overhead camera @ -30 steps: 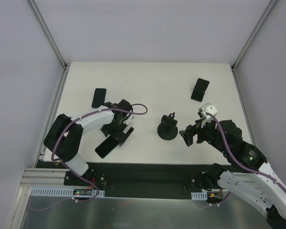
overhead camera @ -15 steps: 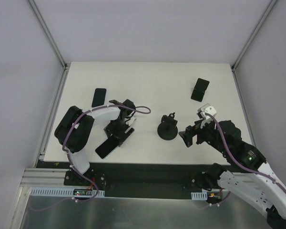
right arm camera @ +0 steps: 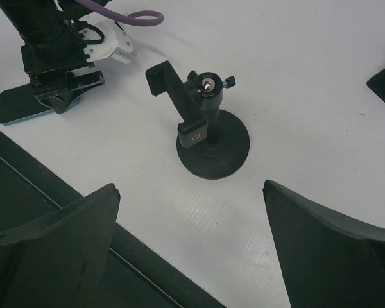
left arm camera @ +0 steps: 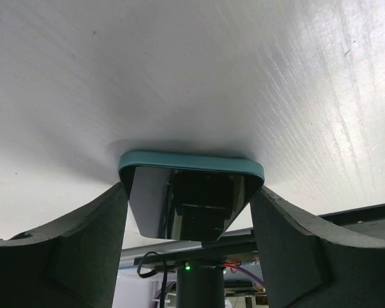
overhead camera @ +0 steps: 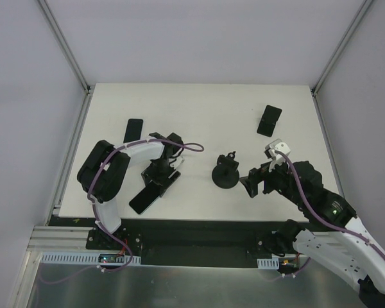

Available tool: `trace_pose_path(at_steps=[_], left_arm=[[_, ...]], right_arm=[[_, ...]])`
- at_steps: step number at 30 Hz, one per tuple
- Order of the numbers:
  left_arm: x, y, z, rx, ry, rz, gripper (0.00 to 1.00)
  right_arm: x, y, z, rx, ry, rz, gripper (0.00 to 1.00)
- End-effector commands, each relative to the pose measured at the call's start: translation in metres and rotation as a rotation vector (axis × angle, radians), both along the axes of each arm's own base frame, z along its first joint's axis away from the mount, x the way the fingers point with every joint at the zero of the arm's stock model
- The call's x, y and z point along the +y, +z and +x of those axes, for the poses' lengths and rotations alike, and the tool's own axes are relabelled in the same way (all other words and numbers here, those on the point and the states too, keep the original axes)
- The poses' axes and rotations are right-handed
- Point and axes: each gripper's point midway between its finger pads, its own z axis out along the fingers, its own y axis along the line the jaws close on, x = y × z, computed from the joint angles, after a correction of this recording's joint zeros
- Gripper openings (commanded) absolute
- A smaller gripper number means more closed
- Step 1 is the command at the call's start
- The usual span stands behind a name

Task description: Place the phone on the phone stand

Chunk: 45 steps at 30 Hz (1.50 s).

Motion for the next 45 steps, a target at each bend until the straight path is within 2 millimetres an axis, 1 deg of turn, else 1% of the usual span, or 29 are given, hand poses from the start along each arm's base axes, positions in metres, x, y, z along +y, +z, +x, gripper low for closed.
trace_pose_path(at_steps=[1, 5, 8, 9, 11, 12, 14, 15, 16, 20, 21, 22, 23, 25, 26, 27, 28, 29, 30, 32, 34, 35, 36, 38, 39, 41, 43, 44, 45], left_arm=[[-0.022, 0.01, 0.01, -0.042, 0.058, -0.092, 0.0], [-0.036, 0.034, 0.029, -0.156, 0.147, -0.153, 0.0], [-0.039, 0.059, 0.047, -0.285, 0.223, -0.18, 0.0], [-0.043, 0.073, 0.052, -0.331, 0.265, -0.218, 0.0], [-0.038, 0.087, 0.063, -0.422, 0.308, -0.21, 0.0], [-0.038, 0.102, 0.066, -0.471, 0.349, -0.238, 0.0], [-0.039, 0.117, 0.071, -0.524, 0.384, -0.277, 0.0], [-0.04, 0.13, 0.071, -0.559, 0.416, -0.32, 0.0], [-0.043, 0.137, 0.073, -0.583, 0.43, -0.352, 0.0], [-0.047, 0.16, 0.07, -0.639, 0.495, -0.461, 0.0], [-0.048, 0.172, 0.068, -0.661, 0.501, -0.504, 0.0], [-0.049, 0.176, 0.068, -0.669, 0.507, -0.526, 0.0], [-0.054, 0.183, 0.067, -0.673, 0.512, -0.569, 0.0], [-0.055, 0.203, 0.063, -0.702, 0.515, -0.637, 0.0], [-0.058, 0.212, 0.062, -0.71, 0.522, -0.673, 0.0], [-0.058, 0.223, 0.058, -0.724, 0.524, -0.708, 0.0], [-0.059, 0.232, 0.058, -0.738, 0.528, -0.732, 0.0], [-0.061, 0.244, 0.054, -0.742, 0.528, -0.78, 0.0], [-0.064, 0.25, 0.05, -0.729, 0.52, -0.81, 0.0], [-0.066, 0.267, 0.045, -0.738, 0.53, -0.868, 0.0], [-0.069, 0.276, 0.039, -0.722, 0.523, -0.912, 0.0], [-0.07, 0.282, 0.036, -0.722, 0.53, -0.935, 0.0], [-0.07, 0.284, 0.034, -0.718, 0.53, -0.947, 0.0], [-0.073, 0.292, 0.029, -0.71, 0.526, -0.985, 0.0], [-0.073, 0.294, 0.027, -0.704, 0.523, -0.994, 0.0], [-0.074, 0.301, 0.022, -0.697, 0.525, -1.023, 0.0], [-0.076, 0.305, 0.021, -0.692, 0.527, -1.042, 0.0], [-0.076, 0.307, 0.019, -0.686, 0.532, -1.051, 0.0], [-0.075, 0.309, 0.019, -0.692, 0.535, -1.06, 0.0]], right_arm=[[0.006, 0.01, 0.007, 0.003, -0.029, 0.042, 0.96], [0.007, 0.011, 0.01, 0.034, -0.056, 0.046, 0.96], [0.011, 0.012, 0.012, 0.05, -0.065, 0.06, 0.97], [0.013, 0.015, 0.014, 0.046, -0.066, 0.069, 0.97], [0.018, 0.014, 0.016, 0.064, -0.067, 0.079, 0.98], [0.02, 0.015, 0.016, 0.071, -0.065, 0.087, 0.99], [0.027, 0.016, 0.018, 0.09, -0.062, 0.104, 0.99], [0.029, 0.017, 0.019, 0.091, -0.055, 0.102, 0.97], [0.032, 0.017, 0.021, 0.093, -0.052, 0.1, 0.96], [0.046, 0.034, 0.023, 0.077, -0.053, 0.133, 0.95], [0.05, 0.037, 0.023, 0.071, -0.042, 0.134, 0.95], [0.056, 0.038, 0.024, 0.07, -0.033, 0.124, 0.95], [0.065, 0.047, 0.02, 0.047, -0.007, 0.129, 0.95], [0.082, 0.047, 0.021, 0.043, 0.019, 0.098, 0.96], [0.094, 0.058, 0.016, 0.023, 0.048, 0.112, 0.96], [0.108, 0.051, 0.017, 0.038, 0.066, 0.083, 0.96], [0.117, 0.052, 0.017, 0.02, 0.091, 0.063, 0.97], [0.131, 0.063, 0.012, 0.002, 0.127, 0.087, 0.96], [0.144, 0.057, 0.013, 0.009, 0.141, 0.071, 0.97], [0.163, 0.062, 0.014, -0.003, 0.164, 0.103, 0.97], [0.18, 0.056, 0.018, 0.015, 0.169, 0.103, 0.95], [0.187, 0.059, 0.02, 0.007, 0.174, 0.121, 0.93], [0.194, 0.051, 0.023, 0.015, 0.174, 0.104, 0.85], [0.202, 0.051, 0.026, 0.003, 0.179, 0.11, 0.8], [0.207, 0.046, 0.028, 0.004, 0.181, 0.103, 0.78], [0.213, 0.043, 0.03, 0.002, 0.187, 0.111, 0.77], [0.219, 0.035, 0.028, 0.013, 0.2, 0.107, 0.72], [0.223, 0.036, 0.027, 0.006, 0.205, 0.118, 0.71], [0.225, 0.033, 0.026, 0.01, 0.207, 0.119, 0.66]])
